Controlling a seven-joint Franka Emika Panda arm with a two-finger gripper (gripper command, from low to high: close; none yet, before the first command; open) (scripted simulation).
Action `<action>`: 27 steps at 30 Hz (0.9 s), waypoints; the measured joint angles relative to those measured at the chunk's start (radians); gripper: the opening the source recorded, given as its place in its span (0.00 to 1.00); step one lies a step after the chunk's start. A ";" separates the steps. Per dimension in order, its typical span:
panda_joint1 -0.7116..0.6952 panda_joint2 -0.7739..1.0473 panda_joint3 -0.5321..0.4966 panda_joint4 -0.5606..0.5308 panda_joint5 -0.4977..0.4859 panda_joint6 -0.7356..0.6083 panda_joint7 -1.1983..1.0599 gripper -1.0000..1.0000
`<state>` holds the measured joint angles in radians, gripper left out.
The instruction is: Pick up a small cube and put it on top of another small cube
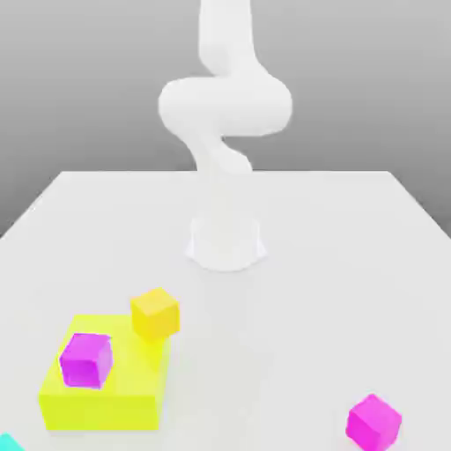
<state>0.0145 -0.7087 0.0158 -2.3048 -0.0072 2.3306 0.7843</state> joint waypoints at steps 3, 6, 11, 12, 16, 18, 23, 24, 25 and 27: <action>0.018 0.114 0.020 -0.006 -0.009 0.038 -0.019 0.50; 0.035 0.223 0.040 -0.012 -0.019 0.075 -0.037 0.50; 0.058 0.405 0.080 -0.021 -0.035 0.134 -0.067 0.50; 0.063 0.441 0.087 -0.023 -0.040 0.147 -0.072 0.50; 0.086 0.586 0.113 -0.031 -0.059 0.196 -0.091 0.50; 0.106 0.659 0.125 -0.034 -0.070 0.221 -0.100 0.50; 0.147 0.840 0.143 -0.044 -0.097 0.281 -0.122 0.50; 0.153 0.877 0.147 -0.045 -0.102 0.293 -0.127 0.50; 0.159 0.913 0.152 -0.047 -0.107 0.305 -0.131 0.50; 0.173 0.986 0.162 -0.051 -0.117 0.329 -0.141 0.50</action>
<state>0.1875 0.2773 0.1777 -2.3558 -0.1244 2.6598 0.6438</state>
